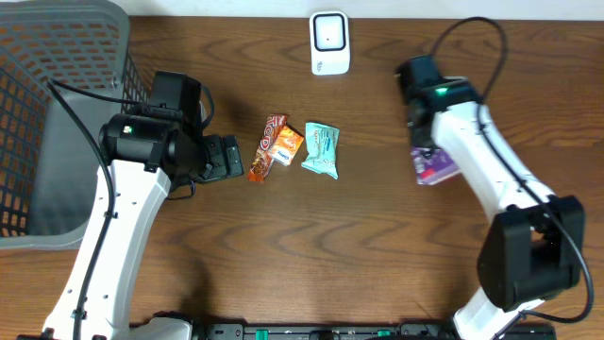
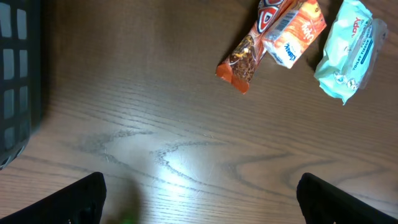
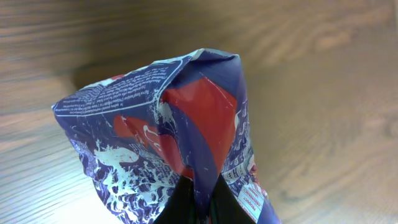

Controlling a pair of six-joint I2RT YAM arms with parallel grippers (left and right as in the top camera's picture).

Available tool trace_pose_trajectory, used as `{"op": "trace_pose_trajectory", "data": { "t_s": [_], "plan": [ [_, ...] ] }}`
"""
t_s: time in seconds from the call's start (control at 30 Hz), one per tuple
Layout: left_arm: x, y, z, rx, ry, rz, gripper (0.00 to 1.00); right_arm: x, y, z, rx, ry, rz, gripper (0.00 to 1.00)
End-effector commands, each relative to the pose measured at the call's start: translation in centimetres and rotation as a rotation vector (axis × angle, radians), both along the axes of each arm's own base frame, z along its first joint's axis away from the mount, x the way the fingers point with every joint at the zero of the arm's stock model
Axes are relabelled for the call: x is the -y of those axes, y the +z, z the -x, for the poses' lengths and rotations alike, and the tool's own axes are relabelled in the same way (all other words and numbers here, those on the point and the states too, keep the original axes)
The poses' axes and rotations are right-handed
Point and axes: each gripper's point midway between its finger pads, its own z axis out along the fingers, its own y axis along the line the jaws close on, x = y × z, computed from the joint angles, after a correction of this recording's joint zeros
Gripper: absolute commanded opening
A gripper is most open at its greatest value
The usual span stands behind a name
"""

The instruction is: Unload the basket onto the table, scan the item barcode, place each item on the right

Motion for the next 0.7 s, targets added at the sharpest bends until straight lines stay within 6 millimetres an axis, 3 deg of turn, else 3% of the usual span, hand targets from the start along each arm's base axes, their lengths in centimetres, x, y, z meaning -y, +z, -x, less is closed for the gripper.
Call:
{"op": "trace_pose_trajectory", "data": {
  "t_s": [0.0, 0.17, 0.43, 0.5, 0.67],
  "plan": [
    [-0.1, -0.1, 0.0, -0.008, 0.013, -0.004, 0.98, -2.9, 0.6, -0.3, 0.055, 0.058, 0.041, 0.02],
    [-0.1, -0.1, 0.0, -0.008, 0.013, -0.004, 0.98, -2.9, 1.9, -0.4, 0.091, 0.088, 0.202, 0.01],
    [-0.1, -0.1, 0.0, -0.008, 0.013, -0.004, 0.98, 1.7, 5.6, -0.1, 0.112, 0.038, 0.495, 0.01],
    [-0.1, -0.1, 0.0, -0.008, 0.013, -0.004, 0.98, 2.4, 5.7, -0.3, 0.117, 0.017, 0.501, 0.01],
    [-0.1, -0.1, 0.0, -0.008, 0.013, -0.004, 0.98, 5.1, 3.7, 0.0, 0.101, -0.055, 0.475, 0.01]
  ]
}}
